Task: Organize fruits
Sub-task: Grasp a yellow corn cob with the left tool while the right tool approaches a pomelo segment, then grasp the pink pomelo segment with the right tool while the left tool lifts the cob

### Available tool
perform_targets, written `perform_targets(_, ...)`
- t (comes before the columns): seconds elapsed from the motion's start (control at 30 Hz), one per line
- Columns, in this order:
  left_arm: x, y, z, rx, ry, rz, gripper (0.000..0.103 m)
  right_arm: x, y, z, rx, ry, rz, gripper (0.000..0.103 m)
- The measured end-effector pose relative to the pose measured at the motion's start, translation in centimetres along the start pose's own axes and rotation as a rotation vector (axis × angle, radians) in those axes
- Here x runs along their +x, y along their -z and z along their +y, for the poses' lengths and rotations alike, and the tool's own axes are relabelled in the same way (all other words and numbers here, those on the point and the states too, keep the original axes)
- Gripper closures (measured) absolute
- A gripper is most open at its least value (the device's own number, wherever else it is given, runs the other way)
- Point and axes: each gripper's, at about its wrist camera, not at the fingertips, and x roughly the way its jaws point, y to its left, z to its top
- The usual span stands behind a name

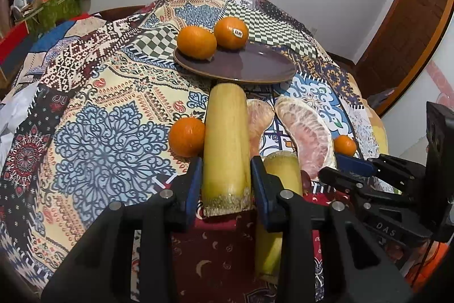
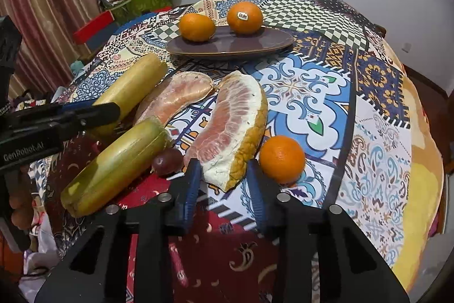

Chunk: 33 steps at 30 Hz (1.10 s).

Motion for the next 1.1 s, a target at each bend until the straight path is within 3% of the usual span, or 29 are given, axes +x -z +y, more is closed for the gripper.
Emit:
perform_targets(0.53,-3.5,4.0,0.4,0.047,0.004,0.016,0.068,-4.1,3.2,-0.1,-0.042,0.000,0.007,0.076)
perform_targets(0.8,-3.0,5.0,0.5,0.060,-0.013,0.049,0.068,-4.2,3.3,-0.4,-0.004,0.000,0.040,0.072)
perform_targets(1.1,-1.5,4.0,0.2,0.065,-0.013,0.069,0.067,-2.8,2.0,0.0,0.001,0.028,0.013,0.049)
